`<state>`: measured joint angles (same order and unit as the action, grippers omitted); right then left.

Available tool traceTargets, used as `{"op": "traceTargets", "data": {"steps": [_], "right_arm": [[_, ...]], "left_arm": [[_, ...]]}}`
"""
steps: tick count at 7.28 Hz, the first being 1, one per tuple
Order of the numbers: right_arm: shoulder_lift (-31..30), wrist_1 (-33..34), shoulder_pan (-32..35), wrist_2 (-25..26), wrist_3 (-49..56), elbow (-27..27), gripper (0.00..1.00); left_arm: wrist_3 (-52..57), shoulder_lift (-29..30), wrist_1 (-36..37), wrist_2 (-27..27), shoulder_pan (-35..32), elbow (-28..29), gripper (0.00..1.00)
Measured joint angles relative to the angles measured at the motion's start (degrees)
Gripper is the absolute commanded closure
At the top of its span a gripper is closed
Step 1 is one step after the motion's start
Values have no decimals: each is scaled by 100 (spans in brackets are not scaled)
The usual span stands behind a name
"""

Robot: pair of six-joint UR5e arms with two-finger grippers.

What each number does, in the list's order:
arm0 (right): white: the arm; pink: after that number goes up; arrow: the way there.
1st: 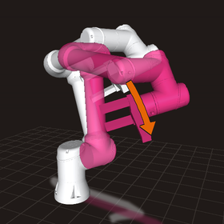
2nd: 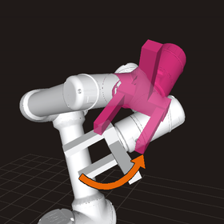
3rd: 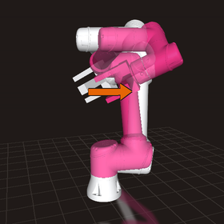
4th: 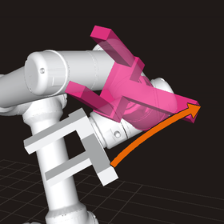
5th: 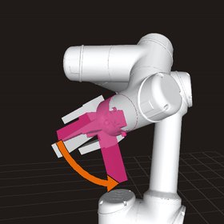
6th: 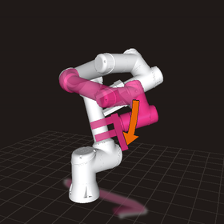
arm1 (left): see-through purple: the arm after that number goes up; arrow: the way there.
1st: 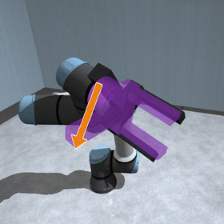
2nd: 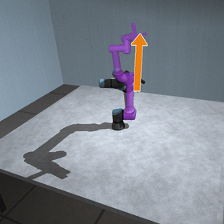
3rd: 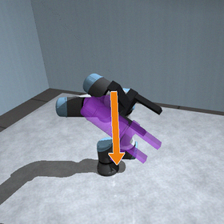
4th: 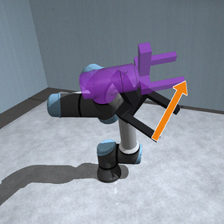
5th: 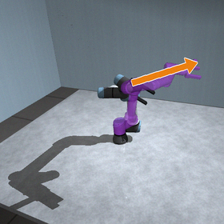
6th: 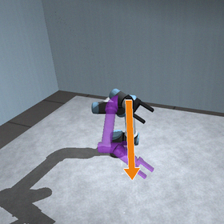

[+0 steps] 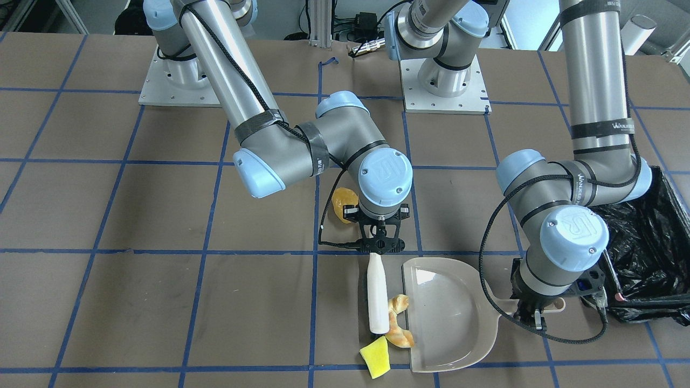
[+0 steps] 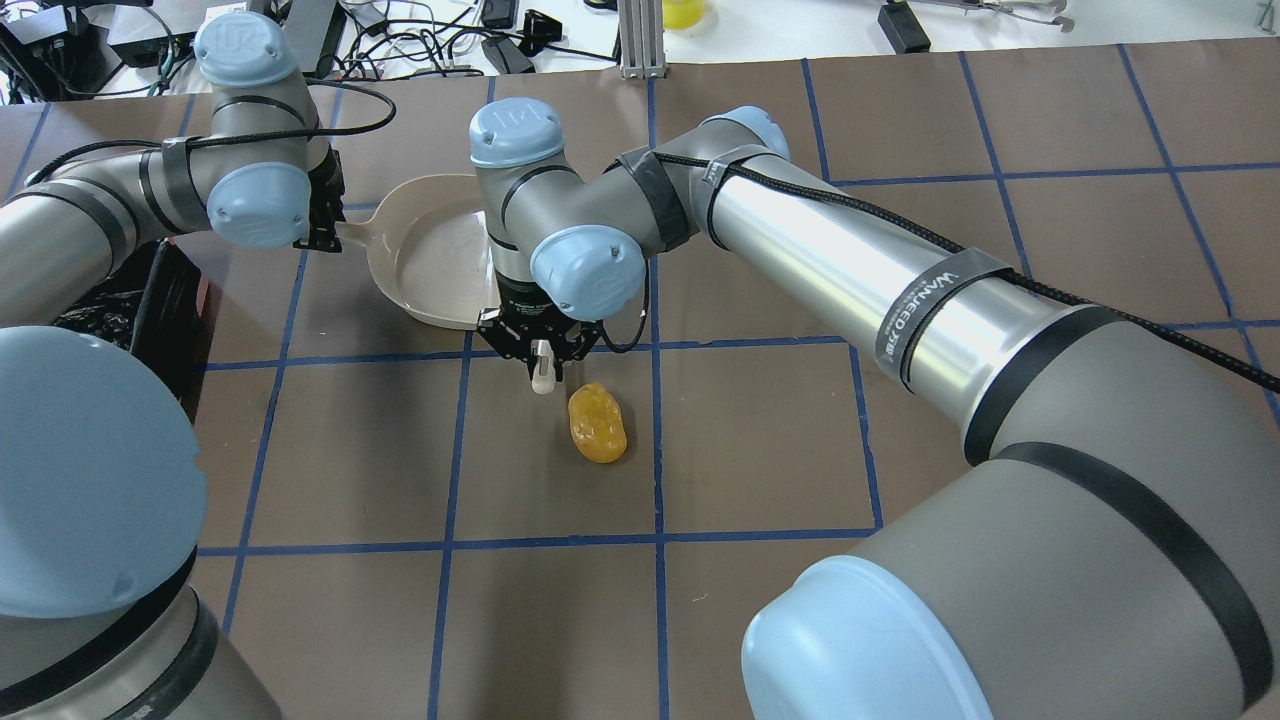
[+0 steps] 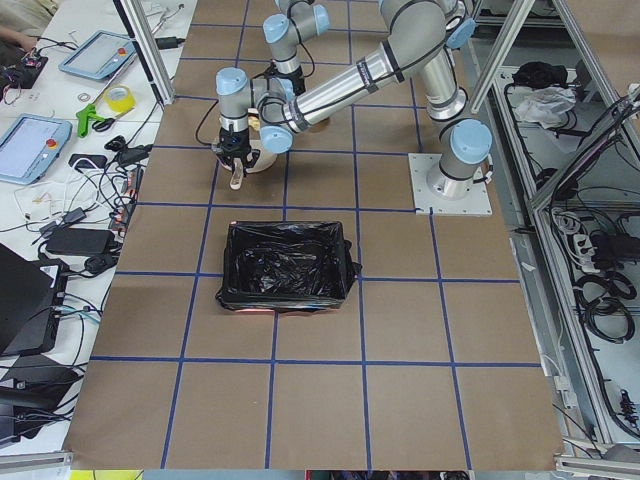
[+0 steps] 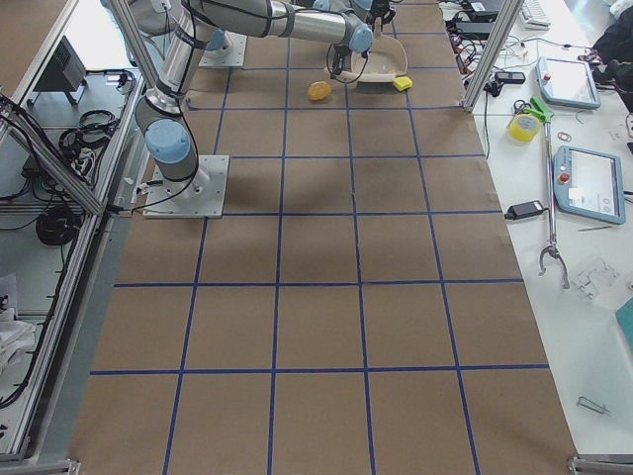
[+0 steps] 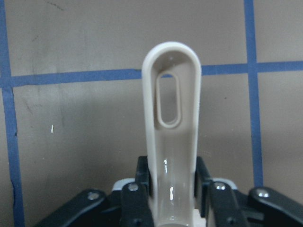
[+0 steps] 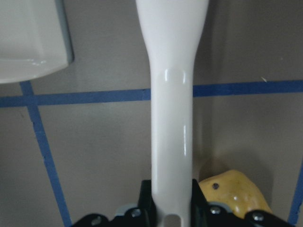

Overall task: Sweep and dump trash into bin
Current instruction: 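Sweep the croissant toy into the dustpan with the right gripper's brush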

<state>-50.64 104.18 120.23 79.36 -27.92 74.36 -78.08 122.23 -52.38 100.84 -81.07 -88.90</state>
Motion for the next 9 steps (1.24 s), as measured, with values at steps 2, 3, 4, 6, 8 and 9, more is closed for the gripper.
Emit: {"op": "traceTargets", "data": {"steps": [2,3,4,6,8,9], "right_arm": [[55,3,135,24,512,-133,96],[137,11,266,27,597,-235,96],[271,18,405,15,519,-420,96],[490,11,587,-1,226,-787,96],[397,-225,524,68,207,-882,96],[275,-481,373,179,335,-889,96]], "left_arm": [[-3,8,-5,-3,2,16,100],[-3,8,-7,-3,3,19,100],[1,6,-8,-3,3,21,100],[3,-2,-11,-3,1,21,100],[6,-8,-16,-3,2,22,100],[9,-11,-17,-3,3,22,100]]}}
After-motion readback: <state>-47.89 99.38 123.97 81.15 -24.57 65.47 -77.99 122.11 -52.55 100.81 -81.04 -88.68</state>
